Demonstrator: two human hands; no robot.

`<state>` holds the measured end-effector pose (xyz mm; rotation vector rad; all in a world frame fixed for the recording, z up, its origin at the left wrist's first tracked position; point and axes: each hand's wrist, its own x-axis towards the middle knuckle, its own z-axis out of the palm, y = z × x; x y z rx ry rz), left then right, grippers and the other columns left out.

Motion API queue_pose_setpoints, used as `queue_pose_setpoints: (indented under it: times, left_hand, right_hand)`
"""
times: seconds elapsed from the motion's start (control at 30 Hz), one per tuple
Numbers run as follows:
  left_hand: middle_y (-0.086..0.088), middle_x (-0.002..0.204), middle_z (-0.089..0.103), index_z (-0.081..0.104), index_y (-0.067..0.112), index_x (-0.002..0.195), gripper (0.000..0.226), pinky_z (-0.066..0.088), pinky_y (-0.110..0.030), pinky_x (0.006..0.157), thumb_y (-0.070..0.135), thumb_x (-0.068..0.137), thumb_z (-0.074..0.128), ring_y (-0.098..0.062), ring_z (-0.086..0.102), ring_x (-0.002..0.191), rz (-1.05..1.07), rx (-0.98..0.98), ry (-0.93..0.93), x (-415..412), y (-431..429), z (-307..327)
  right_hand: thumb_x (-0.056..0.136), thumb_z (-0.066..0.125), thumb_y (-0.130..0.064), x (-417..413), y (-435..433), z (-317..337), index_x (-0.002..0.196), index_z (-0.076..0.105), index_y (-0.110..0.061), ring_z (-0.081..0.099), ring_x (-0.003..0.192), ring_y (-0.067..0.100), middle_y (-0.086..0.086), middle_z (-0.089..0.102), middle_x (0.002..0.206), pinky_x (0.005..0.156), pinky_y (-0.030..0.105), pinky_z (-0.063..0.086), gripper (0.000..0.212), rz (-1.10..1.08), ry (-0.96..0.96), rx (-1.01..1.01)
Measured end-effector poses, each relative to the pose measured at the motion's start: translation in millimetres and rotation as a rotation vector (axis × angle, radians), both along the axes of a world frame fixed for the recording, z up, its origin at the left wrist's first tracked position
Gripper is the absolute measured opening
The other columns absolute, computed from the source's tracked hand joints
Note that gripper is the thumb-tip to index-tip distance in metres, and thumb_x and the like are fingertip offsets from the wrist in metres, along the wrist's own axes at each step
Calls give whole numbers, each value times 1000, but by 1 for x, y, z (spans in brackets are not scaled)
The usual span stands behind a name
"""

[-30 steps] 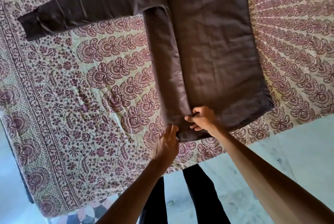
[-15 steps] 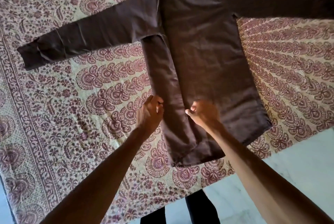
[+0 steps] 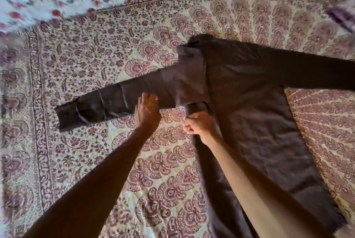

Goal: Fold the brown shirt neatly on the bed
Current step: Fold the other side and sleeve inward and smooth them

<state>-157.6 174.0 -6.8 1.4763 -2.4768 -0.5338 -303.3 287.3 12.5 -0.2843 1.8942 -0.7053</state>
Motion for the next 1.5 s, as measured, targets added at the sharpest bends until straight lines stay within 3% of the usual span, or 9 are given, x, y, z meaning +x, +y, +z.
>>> queue_pose_setpoints:
  times: [0.1, 0.27, 0.53, 0.73, 0.97, 1.1, 1.23, 1.37, 1.5]
  left_hand:
    - [-20, 140, 38, 41, 7, 134, 50, 41, -52, 94, 18, 88, 56, -41, 41, 124, 108, 6, -202, 25, -54, -5]
    - [-15, 150, 31, 23, 9, 147, 71, 13, -53, 116, 23, 88, 59, -33, 25, 141, 129, 55, -428, 76, -136, -22]
    - [0, 75, 61, 62, 13, 103, 20, 52, -33, 80, 24, 87, 64, -18, 59, 73, -260, 360, -535, 101, -168, -10]
    - [-10, 88, 71, 59, 2, 102, 13, 58, -28, 65, 11, 96, 51, -17, 71, 78, 83, 1516, 278, 66, -103, 52]
    - [-10, 76, 74, 62, -1, 96, 10, 59, -26, 58, 2, 93, 53, -17, 72, 66, 356, 1614, 748, 12, -30, 56]
    - [-11, 94, 75, 68, 2, 103, 18, 60, -31, 78, 12, 89, 63, -20, 73, 82, 368, 1656, 894, -18, 0, 77]
    - [-14, 112, 70, 64, 4, 118, 37, 51, -43, 97, 21, 86, 68, -26, 68, 103, 268, 1654, 945, -49, 16, 114]
    - [-19, 119, 66, 61, -1, 122, 37, 43, -48, 106, 18, 90, 56, -32, 60, 115, 105, 1675, 1260, -73, 42, 147]
    - [-18, 111, 70, 70, 3, 109, 28, 52, -47, 93, 15, 93, 51, -30, 67, 104, 187, 1741, 1256, -77, 87, 122]
  right_hand:
    - [94, 57, -5, 24, -37, -7, 68, 53, 13, 49, 39, 6, 24, 60, 53, 40, 13, 41, 32, -221, -296, -67]
    - [87, 72, -16, 63, -79, -16, 108, 65, 4, 68, 96, 27, 20, 69, 105, 83, 34, 57, 30, -479, -413, -158]
    - [85, 65, 0, 79, -106, -28, 86, 64, -3, 48, 48, 9, 6, 56, 64, 38, 18, 38, 4, -781, -300, -198]
    - [83, 51, -66, 82, -41, -7, 126, 57, -12, 59, 113, 23, 9, 64, 122, 97, 43, 47, 69, -701, -673, -325]
    - [33, 93, -56, 80, 34, 8, 105, 65, -19, 65, 103, 16, -1, 73, 105, 98, 42, 41, 86, -353, -664, -304]
    - [67, 75, -23, 39, 55, 29, 84, 72, -15, 67, 83, 15, -2, 74, 83, 79, 31, 48, 19, -375, -525, -425]
    - [59, 86, -41, 0, 75, 71, 88, 72, -14, 66, 87, 10, 0, 72, 93, 82, 22, 50, 42, -351, -307, -608]
    - [81, 70, -28, -30, 114, 115, 87, 73, -16, 58, 91, 12, 0, 66, 93, 82, 23, 42, 14, -280, -256, -771]
    - [78, 72, -44, -47, 165, 95, 78, 69, -9, 48, 80, 13, -1, 57, 80, 71, 29, 34, 36, -91, -107, -498]
